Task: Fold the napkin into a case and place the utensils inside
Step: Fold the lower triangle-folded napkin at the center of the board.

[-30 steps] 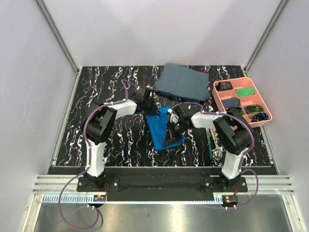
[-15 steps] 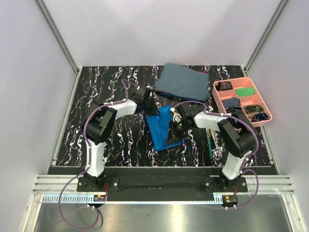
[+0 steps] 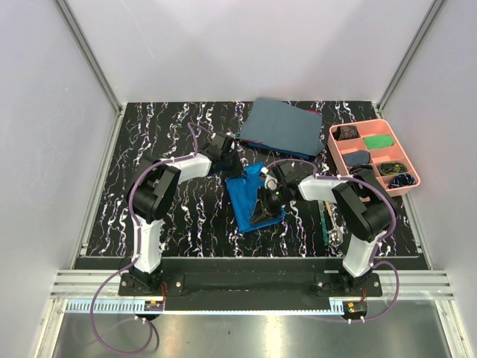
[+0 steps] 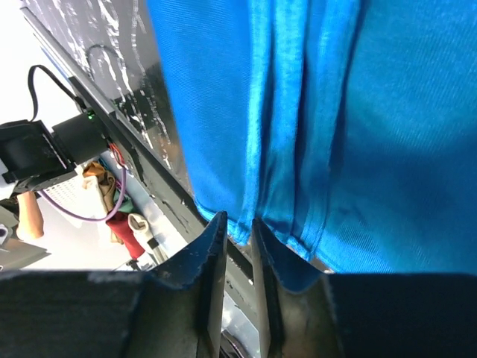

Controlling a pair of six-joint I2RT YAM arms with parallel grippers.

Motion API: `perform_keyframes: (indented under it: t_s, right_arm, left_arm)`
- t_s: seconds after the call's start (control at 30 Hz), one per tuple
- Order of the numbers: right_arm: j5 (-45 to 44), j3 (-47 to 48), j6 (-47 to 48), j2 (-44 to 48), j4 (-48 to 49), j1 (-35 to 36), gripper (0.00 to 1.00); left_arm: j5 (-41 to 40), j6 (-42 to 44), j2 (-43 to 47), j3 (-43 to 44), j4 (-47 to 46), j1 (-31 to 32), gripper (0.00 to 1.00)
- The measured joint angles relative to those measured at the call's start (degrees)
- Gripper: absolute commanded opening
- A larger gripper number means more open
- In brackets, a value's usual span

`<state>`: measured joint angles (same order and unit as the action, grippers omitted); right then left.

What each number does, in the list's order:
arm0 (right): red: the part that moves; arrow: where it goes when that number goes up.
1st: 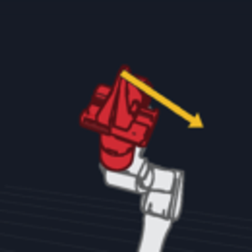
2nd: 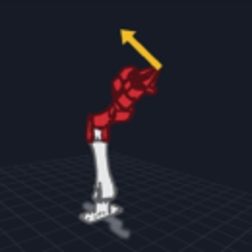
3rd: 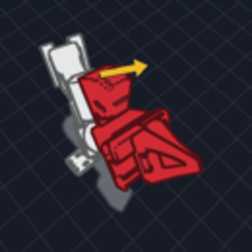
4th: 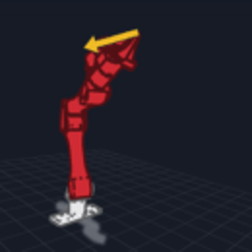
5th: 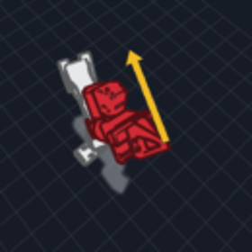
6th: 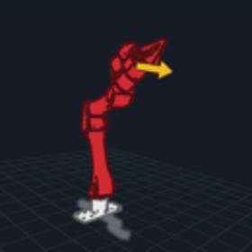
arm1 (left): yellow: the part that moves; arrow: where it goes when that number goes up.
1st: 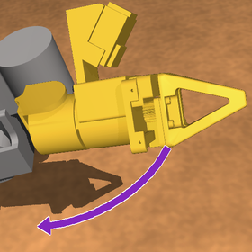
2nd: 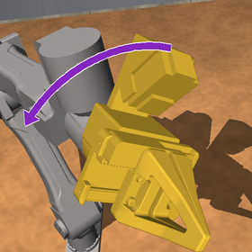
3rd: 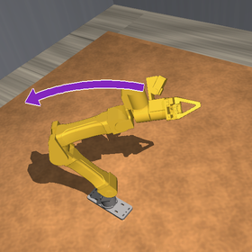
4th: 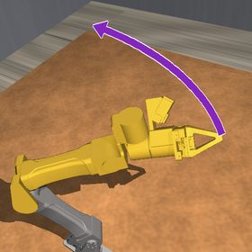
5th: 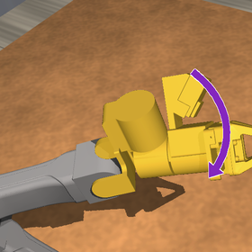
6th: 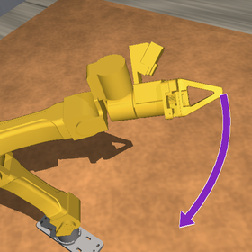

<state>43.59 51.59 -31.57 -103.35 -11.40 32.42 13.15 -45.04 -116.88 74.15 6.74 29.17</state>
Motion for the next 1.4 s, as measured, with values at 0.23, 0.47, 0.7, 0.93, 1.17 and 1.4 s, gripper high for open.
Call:
perform_keyframes:
  t_s: [0.23,0.47,0.7,0.93,1.17,1.4]
  right_arm:
    - [1.11,-1.14,-1.14,-2.60,2.19,0.28,0.31]
    - [1.64,-1.14,-2.01,-2.91,3.80,0.90,0.24]
    - [3.06,-1.18,-4.74,-2.93,6.82,1.33,0.04]
    - [3.93,-1.20,-6.67,-2.91,8.57,1.18,0.00]
    - [-0.55,-1.75,-3.08,0.09,2.86,-1.49,0.00]
    - [-7.63,-1.77,0.39,2.80,-2.51,-2.10,0.00]
  left_arm:
    - [0.00,0.00,0.00,0.00,0.02,0.00,0.03]
    - [0.07,0.00,0.00,0.00,0.02,0.00,0.03]
    - [0.11,0.00,0.00,0.00,0.04,0.00,0.03]
    - [0.15,0.02,0.00,0.00,0.04,-0.04,0.03]
    - [0.50,0.07,-0.02,0.00,0.00,-0.55,0.02]
    - [1.09,0.07,-0.02,0.00,-0.44,-0.74,0.02]
